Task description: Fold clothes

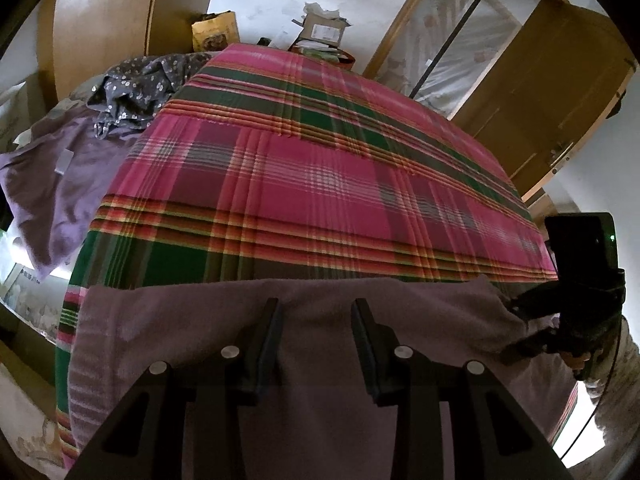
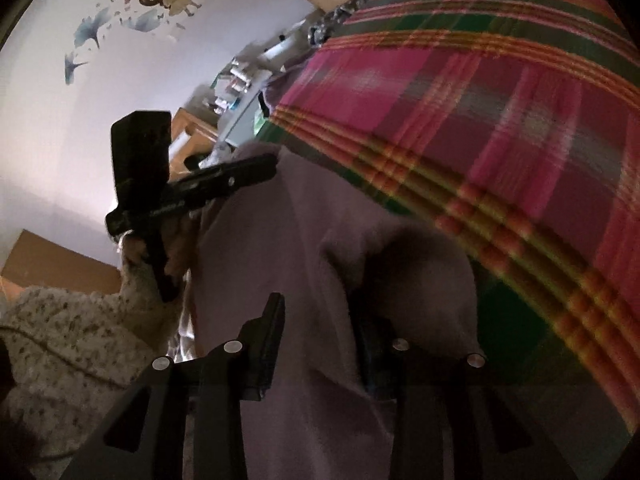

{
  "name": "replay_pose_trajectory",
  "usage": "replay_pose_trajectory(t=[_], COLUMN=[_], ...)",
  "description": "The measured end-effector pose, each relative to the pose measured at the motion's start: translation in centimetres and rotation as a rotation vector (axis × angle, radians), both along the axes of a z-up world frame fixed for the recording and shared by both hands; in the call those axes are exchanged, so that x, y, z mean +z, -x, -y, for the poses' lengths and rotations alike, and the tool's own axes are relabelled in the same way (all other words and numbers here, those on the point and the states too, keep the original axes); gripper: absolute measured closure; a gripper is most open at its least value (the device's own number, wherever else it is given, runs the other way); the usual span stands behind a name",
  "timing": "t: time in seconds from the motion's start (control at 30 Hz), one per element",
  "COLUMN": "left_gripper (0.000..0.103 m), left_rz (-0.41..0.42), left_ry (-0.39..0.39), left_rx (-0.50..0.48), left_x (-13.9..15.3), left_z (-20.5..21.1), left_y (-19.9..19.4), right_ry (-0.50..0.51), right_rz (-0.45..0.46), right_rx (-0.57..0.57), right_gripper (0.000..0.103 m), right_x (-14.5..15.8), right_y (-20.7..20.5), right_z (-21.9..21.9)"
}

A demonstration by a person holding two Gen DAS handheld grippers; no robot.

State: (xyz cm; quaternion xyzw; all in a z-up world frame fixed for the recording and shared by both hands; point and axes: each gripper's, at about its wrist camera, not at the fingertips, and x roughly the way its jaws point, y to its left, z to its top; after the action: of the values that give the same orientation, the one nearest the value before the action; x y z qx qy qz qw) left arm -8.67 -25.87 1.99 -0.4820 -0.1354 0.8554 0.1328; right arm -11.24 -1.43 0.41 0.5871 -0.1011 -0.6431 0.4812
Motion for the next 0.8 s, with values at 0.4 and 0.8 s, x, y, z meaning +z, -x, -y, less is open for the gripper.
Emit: replay_pose_trajectory(t=[0.4, 0.8], left_gripper=[0.067, 0.067], left_rz=[-0.007, -0.013], left_ry=[-0.014, -0.014], left_rx=[0.009, 0.005], left_x=[-0.2, -0.2], left_z=[-0.1, 0.1], left_y=[0.7, 0.5], right_ry=[0.123, 0.223], right_rz=[0.029, -0.041], right_rx=[0.044, -0.114], right_gripper=[0.056, 0.056], right_x=[-0.3, 0.3], right_y=[0.4, 1.9], right_z=[1.7, 1.2])
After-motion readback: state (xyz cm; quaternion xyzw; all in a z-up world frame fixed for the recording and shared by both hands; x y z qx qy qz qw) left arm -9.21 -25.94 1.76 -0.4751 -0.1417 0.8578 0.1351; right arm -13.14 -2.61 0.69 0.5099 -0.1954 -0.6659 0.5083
